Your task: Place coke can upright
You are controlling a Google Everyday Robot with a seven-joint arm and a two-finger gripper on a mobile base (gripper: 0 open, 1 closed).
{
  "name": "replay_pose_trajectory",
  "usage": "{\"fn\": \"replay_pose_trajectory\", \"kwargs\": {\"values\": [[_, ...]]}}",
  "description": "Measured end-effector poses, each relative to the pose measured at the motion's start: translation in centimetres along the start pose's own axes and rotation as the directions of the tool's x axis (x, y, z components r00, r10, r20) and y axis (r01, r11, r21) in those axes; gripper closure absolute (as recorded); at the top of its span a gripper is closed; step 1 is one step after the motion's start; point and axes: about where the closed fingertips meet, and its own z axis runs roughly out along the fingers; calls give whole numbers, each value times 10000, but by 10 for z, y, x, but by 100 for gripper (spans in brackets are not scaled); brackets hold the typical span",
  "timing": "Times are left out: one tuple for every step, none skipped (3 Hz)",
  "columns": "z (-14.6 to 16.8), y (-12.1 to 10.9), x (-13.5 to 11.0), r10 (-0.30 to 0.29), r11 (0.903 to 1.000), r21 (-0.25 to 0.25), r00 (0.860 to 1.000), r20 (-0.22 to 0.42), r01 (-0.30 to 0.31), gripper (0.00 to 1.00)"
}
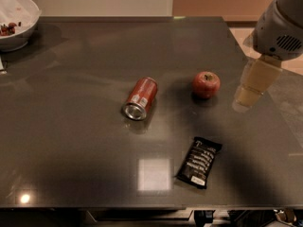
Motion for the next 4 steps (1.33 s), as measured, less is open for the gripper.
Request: {"fn": "replay_pose_trajectory", "kwargs": {"values": [[29, -22, -27, 993, 9948, -264, 9949, 175, -988, 0], [54, -36, -56, 2055, 9780, -403, 9786, 140, -2048, 0], [69, -45, -74, 2780, 9595, -496, 9605, 93, -2772, 0], [78, -46, -103, 3361, 9417, -179, 9418, 5, -3360, 0]]}}
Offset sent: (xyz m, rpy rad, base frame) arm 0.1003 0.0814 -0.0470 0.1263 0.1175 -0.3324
